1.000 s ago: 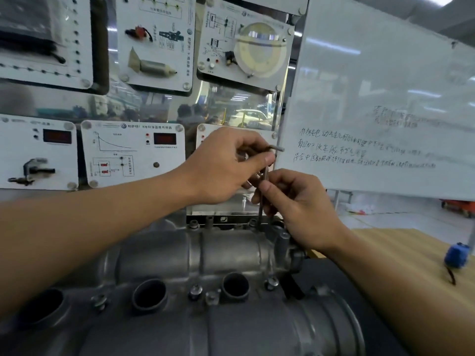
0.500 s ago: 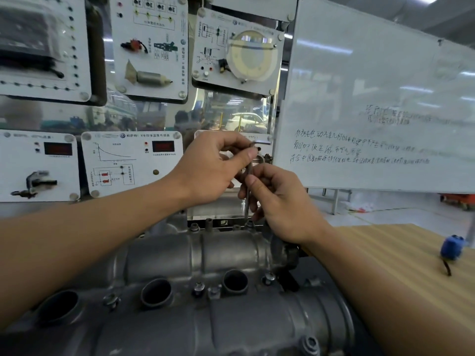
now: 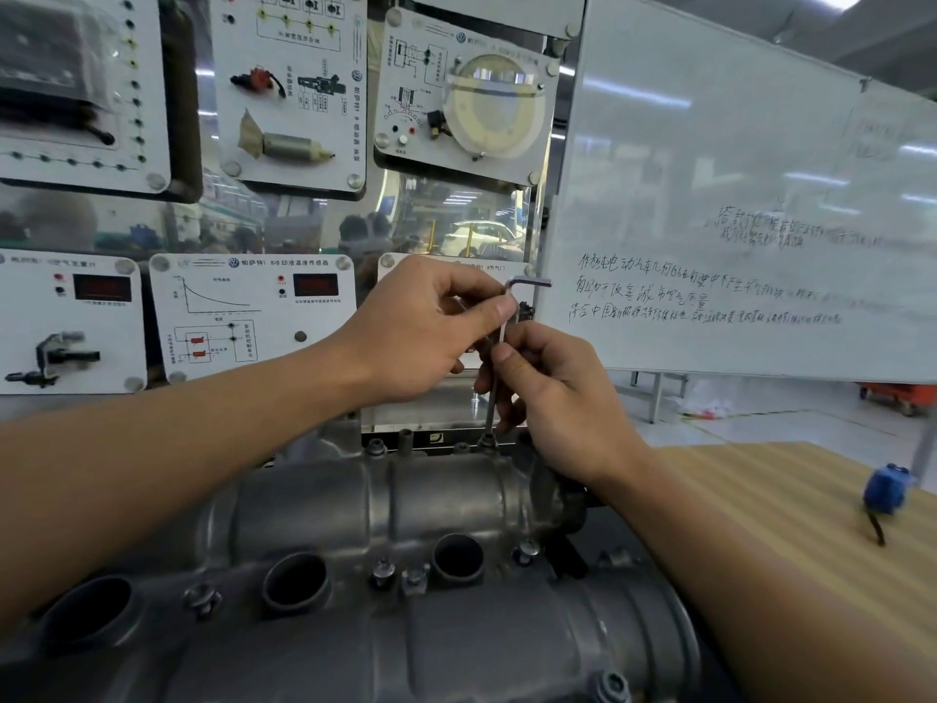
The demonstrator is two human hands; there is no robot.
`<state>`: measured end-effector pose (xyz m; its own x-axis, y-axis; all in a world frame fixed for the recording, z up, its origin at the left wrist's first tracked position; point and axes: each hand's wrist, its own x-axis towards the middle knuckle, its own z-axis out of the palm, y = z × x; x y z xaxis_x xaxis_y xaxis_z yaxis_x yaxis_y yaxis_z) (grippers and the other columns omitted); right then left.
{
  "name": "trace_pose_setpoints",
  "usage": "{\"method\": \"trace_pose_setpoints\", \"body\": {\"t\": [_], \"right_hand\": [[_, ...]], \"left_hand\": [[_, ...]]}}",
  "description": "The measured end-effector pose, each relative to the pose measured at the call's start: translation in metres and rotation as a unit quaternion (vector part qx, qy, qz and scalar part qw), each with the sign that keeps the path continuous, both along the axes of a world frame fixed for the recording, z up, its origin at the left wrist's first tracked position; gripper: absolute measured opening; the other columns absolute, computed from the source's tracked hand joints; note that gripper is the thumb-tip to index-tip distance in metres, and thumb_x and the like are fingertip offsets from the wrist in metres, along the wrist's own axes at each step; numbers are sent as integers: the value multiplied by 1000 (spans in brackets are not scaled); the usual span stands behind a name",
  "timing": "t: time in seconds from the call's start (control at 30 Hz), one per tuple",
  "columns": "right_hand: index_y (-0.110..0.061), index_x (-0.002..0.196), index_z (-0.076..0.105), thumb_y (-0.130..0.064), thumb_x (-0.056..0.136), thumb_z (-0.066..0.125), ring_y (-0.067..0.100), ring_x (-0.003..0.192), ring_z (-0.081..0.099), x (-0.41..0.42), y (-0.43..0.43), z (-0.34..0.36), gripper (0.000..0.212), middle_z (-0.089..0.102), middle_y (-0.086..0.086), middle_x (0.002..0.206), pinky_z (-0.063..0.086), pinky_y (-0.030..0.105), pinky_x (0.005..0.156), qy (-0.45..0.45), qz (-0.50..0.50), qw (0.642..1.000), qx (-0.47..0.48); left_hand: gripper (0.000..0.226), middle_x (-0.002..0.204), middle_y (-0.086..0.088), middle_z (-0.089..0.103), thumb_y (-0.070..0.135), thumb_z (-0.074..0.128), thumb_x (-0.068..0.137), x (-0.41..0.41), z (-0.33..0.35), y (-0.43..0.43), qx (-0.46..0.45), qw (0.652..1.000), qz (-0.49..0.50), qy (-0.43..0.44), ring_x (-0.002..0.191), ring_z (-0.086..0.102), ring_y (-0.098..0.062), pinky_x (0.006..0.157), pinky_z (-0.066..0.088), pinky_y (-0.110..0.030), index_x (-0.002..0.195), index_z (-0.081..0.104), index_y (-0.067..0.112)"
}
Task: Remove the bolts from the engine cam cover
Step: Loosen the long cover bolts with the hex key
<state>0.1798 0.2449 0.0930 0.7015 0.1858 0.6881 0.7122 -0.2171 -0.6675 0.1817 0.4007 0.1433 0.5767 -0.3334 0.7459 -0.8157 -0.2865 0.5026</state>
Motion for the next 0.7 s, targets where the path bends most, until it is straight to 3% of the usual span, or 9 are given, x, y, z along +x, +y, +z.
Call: {"method": "trace_pose_setpoints", "body": {"t": [0.1,0.2,0.3,0.4,0.5,0.7], "right_hand": [[-3,80,59,-8,101,49,25,55,54,-1,-1,0,24,66,-1,67,49,52,51,4,10,1000,5],[-6,78,59,-6,101,49,25,59,52,-3,-5,-1,25,65,-4,66,47,44,54,10,25,1000,13],[-12,74,60,-5,99,54,22,60,53,-4,-7,-1,27,64,5,67,47,39,56,5,32,999,17],[-1,75,62,-7,92,66,20,56,51,-3,-8,-3,19,58,22,64,45,40,52,-28,12,1000,0],[2,73,64,-13,87,74,17,49,52,-2,-10,-3,23,58,13,55,43,35,46,-34,3,999,29],[-3,65,66,-12,79,82,13,47,54,-1,-9,-2,22,61,2,52,45,23,47,-25,13,998,54]], "left_hand": [[14,92,-25,70,17,63,95,1,0,1,15,1000,-8,-4,84,62,-45,56,52,-45,96,75,10],[13,93,-20,72,17,63,94,-1,-1,0,28,1000,-14,1,87,64,-41,59,53,-42,97,75,12],[10,86,-6,75,16,65,93,-1,-1,-1,30,1000,-9,-1,81,68,-26,57,55,-27,94,75,15],[10,71,12,71,16,70,89,-3,0,-2,20,1000,-5,-4,68,66,-3,58,50,-13,81,74,22],[10,71,7,71,18,73,87,-4,0,-5,22,1000,7,-10,69,66,-4,67,54,-17,77,72,20],[14,68,5,68,19,77,83,-5,-2,-9,-4,1000,18,6,66,64,-8,66,55,-25,72,68,16]]}}
